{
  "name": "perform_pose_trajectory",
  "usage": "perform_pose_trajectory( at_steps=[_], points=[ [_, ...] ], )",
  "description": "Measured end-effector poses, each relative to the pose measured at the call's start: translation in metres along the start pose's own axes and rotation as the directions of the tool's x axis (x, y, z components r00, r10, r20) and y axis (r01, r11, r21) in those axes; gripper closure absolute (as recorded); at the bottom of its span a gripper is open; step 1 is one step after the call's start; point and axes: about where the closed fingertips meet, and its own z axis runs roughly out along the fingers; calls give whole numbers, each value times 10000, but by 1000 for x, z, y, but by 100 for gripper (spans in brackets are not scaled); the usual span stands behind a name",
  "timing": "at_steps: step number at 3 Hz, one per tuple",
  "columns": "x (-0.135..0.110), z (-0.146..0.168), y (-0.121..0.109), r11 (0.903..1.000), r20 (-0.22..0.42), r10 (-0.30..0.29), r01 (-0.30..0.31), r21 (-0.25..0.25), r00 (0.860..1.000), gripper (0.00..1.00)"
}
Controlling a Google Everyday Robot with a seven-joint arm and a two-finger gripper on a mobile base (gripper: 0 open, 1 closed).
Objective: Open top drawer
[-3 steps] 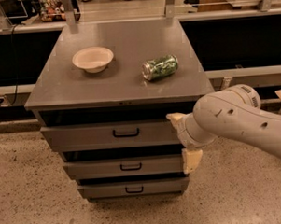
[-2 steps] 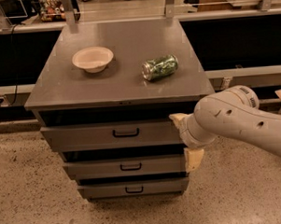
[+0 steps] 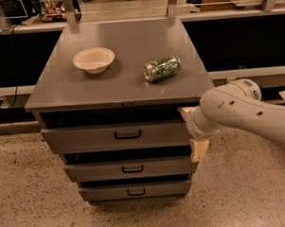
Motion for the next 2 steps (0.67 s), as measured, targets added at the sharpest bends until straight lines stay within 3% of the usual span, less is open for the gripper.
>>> perform_pose_trajectory(
  at_steps=[1,2],
  points=[
    [13,20,-13,9991,215,413,-410,-143,9989,0],
    [19,38,-15,9970,374,717,-706,-309,9967,17]
  ],
)
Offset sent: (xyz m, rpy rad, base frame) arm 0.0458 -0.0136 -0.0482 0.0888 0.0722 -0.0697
